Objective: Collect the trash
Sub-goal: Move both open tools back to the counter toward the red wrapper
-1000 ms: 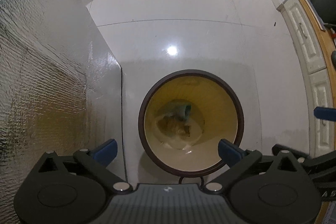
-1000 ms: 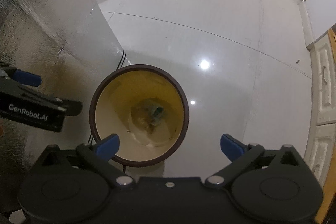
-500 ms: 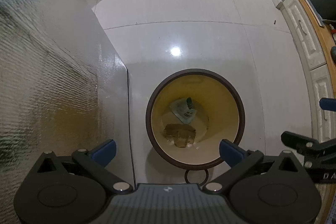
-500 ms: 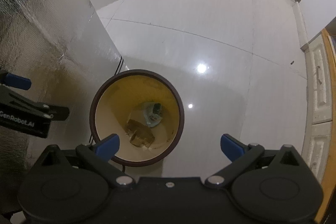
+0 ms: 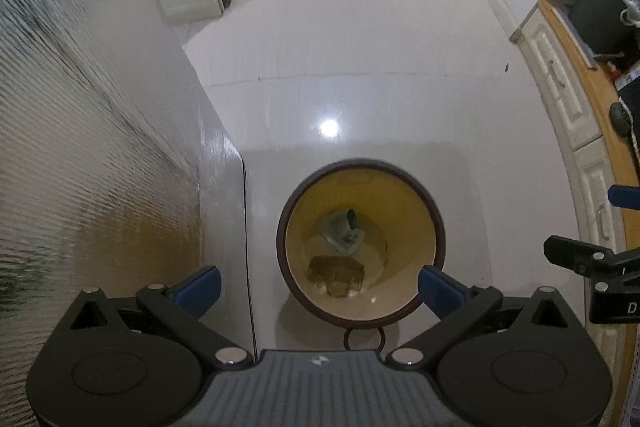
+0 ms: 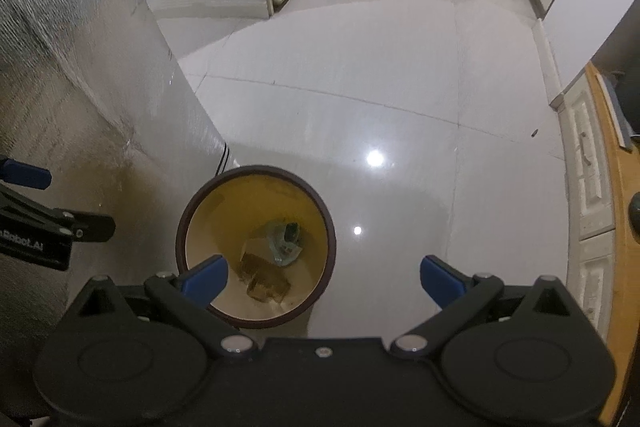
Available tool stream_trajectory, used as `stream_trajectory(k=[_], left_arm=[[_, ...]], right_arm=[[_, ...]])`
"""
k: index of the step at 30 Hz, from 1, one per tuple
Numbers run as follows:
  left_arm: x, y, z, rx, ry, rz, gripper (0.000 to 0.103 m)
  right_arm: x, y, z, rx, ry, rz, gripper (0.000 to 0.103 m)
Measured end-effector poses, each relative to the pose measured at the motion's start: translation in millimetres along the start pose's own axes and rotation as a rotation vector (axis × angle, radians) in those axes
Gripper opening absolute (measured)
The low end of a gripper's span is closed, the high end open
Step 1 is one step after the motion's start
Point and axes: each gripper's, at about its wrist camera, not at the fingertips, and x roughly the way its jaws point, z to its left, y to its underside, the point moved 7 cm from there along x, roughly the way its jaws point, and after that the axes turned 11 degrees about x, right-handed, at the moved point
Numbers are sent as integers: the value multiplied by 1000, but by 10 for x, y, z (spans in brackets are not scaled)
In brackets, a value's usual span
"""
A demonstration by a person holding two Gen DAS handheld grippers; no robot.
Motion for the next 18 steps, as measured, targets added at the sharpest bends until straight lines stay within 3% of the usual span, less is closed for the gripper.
stream_trajectory(k=[10,18], left_arm=[[-567,-108,-68,13,-71,-165,103],[-1158,-231,-182,16,-121,-345,103]], right_arm=[[-528,-93,-139,49,-2,-147,103],[-1062,-230,-216,75,-2,-308,103]])
